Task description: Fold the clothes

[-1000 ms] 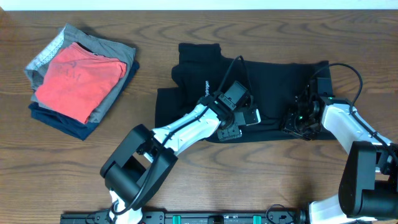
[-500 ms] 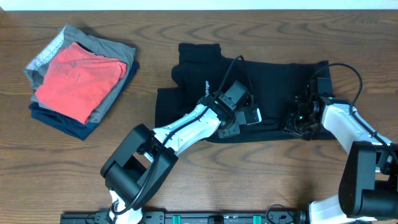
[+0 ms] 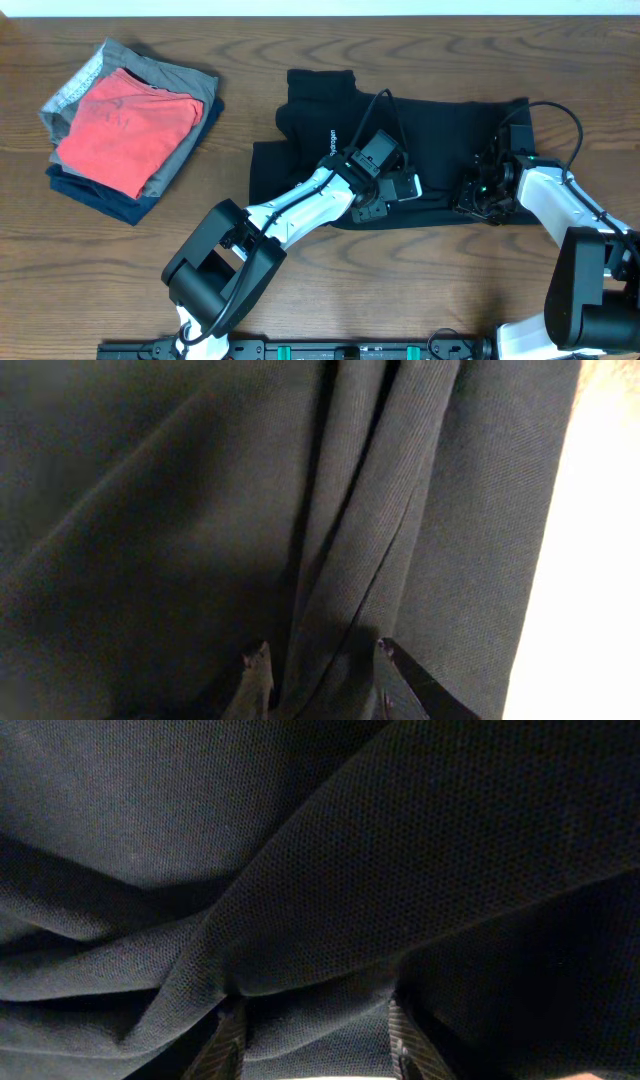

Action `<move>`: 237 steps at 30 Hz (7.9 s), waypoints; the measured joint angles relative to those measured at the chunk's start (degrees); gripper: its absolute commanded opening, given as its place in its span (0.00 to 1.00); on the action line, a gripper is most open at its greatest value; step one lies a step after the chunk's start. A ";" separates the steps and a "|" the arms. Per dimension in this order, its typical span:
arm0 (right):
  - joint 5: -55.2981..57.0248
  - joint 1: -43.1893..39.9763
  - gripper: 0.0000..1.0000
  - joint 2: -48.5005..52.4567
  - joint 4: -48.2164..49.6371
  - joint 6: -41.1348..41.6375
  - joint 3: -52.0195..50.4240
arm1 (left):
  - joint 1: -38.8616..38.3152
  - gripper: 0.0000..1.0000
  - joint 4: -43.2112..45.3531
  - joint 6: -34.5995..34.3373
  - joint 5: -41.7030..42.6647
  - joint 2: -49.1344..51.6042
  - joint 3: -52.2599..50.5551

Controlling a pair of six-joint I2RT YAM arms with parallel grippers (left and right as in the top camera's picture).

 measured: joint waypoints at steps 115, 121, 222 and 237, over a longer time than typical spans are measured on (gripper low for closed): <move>10.16 -12.31 0.47 -11.21 -7.98 1.51 3.41 | 9.66 0.46 -16.59 -33.38 -8.83 -12.28 0.02; 11.69 -15.50 0.42 -7.91 -5.57 1.38 1.84 | 10.93 0.40 -16.74 -36.11 -8.79 -9.60 -3.65; -2.51 -21.31 0.39 -3.91 13.51 1.84 -5.14 | 17.70 0.76 -22.38 -42.27 -8.28 -22.84 -11.50; -3.23 -21.31 0.01 -3.91 14.21 2.51 -5.16 | 17.70 0.76 -22.38 -42.29 -8.28 -22.84 -11.50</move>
